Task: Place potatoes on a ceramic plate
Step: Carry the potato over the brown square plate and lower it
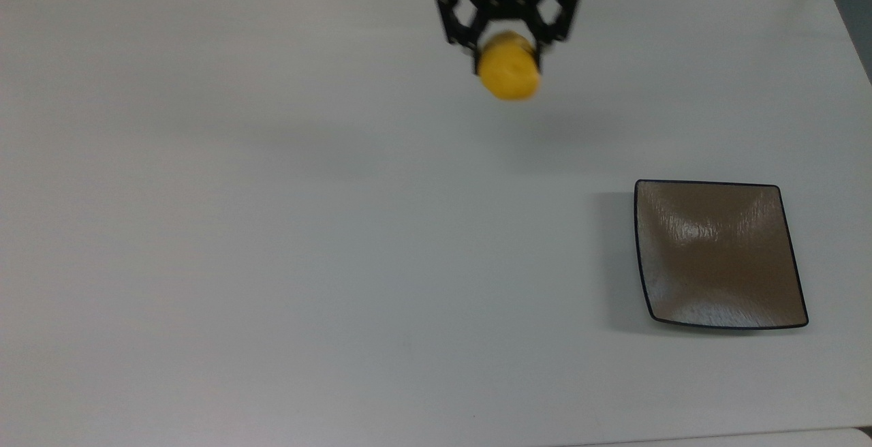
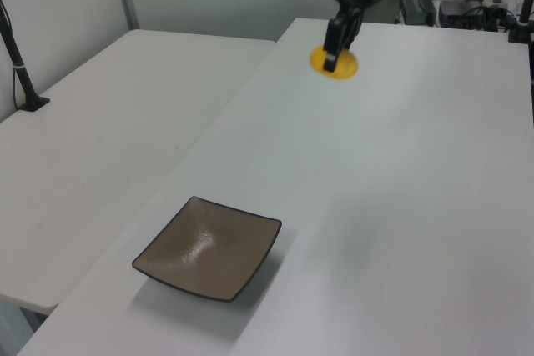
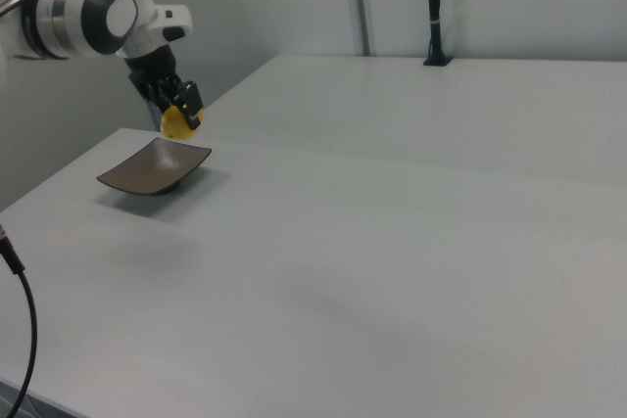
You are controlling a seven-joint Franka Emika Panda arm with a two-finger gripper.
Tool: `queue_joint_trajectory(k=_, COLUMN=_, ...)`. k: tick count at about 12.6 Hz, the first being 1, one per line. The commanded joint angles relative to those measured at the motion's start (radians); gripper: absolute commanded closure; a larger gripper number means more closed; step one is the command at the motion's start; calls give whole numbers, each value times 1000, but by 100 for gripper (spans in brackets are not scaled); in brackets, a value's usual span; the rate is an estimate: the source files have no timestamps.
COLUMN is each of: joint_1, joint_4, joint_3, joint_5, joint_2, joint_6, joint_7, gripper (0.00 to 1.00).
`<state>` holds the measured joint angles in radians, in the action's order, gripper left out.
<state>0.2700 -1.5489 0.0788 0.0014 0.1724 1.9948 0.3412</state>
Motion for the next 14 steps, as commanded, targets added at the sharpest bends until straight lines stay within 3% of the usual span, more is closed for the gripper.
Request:
queue_joint_trajectory(k=1, joint_1=86, joint_4=59, joint_3=19, joint_5=-8, joint_2=125, joint_6=218, joint_7=166, gripper=92)
queue_joint_trajectory(k=4, joint_1=132, joint_4=153, joint_3=19, joint_5=-31, joint_2=252, joint_6=326, joint_7=234, gripper=92)
queue_joint_trajectory(k=6, joint_1=140, joint_4=158, joint_3=21, joint_5=-20, joint_2=321, joint_6=531, joint_7=248, gripper=92)
queue_joint_trajectory(k=12, joint_1=202, joint_4=165, joint_3=21, joint_5=-21, joint_2=496, joint_6=818, joint_7=249, gripper=90)
queue_joint_trajectory(k=14, joint_1=235, joint_4=213, joint_3=21, joint_5=-27, joint_2=574, joint_6=878, joint_7=248, gripper=86)
